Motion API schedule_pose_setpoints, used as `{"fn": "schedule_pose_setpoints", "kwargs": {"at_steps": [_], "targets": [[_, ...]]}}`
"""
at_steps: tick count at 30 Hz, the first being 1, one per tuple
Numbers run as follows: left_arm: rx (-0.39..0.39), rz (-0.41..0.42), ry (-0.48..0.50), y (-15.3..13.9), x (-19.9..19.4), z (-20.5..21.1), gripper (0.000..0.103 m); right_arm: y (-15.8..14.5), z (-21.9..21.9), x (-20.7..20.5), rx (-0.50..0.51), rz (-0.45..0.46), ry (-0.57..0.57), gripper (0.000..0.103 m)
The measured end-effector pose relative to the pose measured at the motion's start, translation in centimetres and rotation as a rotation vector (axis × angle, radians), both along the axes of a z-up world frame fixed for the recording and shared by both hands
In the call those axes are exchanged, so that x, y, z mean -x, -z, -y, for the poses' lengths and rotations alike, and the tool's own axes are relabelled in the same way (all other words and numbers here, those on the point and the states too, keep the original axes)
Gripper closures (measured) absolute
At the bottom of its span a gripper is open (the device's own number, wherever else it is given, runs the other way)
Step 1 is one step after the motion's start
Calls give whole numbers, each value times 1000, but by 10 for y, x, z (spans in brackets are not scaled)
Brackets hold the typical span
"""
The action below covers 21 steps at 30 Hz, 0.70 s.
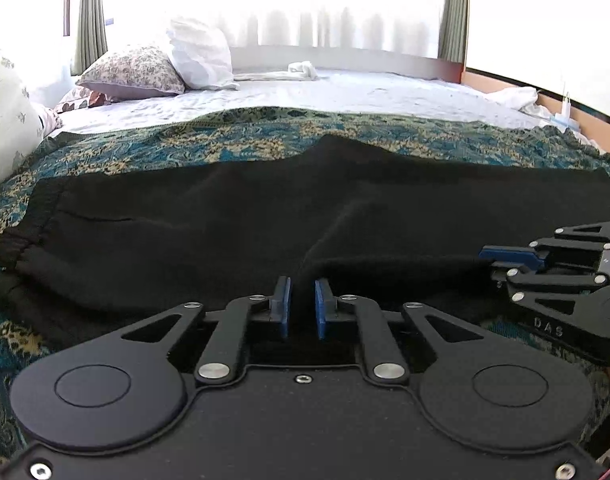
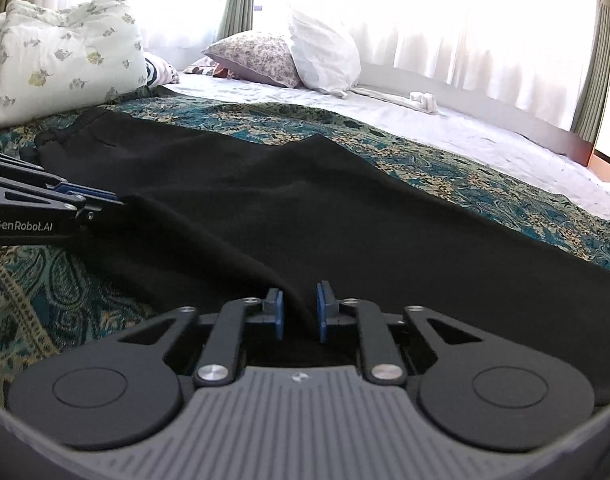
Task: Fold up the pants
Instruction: 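Lift the folded black pants edge with both tools and fold it over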
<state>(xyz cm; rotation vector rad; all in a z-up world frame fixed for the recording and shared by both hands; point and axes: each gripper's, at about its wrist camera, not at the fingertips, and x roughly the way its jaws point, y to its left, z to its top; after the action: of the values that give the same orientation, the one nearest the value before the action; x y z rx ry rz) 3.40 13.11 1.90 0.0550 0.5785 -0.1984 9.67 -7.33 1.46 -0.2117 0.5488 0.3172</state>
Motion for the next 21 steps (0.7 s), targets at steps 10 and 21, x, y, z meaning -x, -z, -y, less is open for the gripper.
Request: {"fn": "schedule_pose_setpoints", "kwargs": {"at_steps": [10,21], "targets": [[-1,-30,-15,5,14,-3,97,2,2,16,29,15,1,94],[360,-127,-11,-6,13,-33,67,0,3,22,15,50,25,94]]}}
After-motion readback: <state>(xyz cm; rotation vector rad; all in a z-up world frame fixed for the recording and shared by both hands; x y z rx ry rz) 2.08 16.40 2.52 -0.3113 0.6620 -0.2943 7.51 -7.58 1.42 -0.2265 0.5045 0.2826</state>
